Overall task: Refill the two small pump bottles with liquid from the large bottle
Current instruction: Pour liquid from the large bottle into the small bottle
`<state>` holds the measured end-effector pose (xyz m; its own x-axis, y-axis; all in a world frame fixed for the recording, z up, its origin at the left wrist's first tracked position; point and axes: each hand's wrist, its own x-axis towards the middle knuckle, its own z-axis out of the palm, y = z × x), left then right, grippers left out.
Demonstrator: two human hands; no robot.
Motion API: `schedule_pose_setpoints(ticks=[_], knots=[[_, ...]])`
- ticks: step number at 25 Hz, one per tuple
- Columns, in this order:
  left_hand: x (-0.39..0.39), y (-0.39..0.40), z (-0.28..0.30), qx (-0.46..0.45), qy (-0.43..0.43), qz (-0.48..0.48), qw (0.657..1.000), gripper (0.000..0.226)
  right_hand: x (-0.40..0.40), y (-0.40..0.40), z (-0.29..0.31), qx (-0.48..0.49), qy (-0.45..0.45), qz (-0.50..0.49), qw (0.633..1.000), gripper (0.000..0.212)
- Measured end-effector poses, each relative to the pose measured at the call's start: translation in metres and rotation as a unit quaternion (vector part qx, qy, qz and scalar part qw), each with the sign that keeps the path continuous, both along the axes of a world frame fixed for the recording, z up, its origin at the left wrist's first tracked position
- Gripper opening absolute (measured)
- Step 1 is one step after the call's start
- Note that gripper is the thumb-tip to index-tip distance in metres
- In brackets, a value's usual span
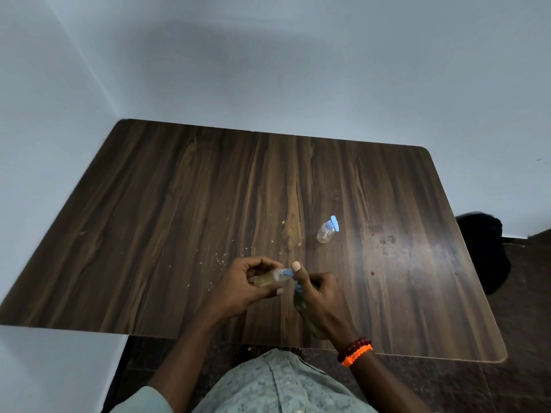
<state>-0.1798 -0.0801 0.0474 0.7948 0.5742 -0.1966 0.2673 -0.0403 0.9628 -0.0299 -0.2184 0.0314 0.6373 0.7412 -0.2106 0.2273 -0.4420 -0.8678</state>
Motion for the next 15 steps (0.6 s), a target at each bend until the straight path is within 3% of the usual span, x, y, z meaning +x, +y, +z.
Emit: schedule_pose_setpoints(ticks=[7,15], knots=[[-0.001,-0.001,0.0,-0.004,0.013,-0.01,1.0,0.036,-0.003,-0.002,-0.016,-0.049,-0.028,-0.018,0.998,0.096],[-0.002,0.0,-0.002,-0.005,0.002,0.0,1.0,0.035,-0.002,-0.002,0.002,-0.024,-0.014,-0.009,1.0,0.099]])
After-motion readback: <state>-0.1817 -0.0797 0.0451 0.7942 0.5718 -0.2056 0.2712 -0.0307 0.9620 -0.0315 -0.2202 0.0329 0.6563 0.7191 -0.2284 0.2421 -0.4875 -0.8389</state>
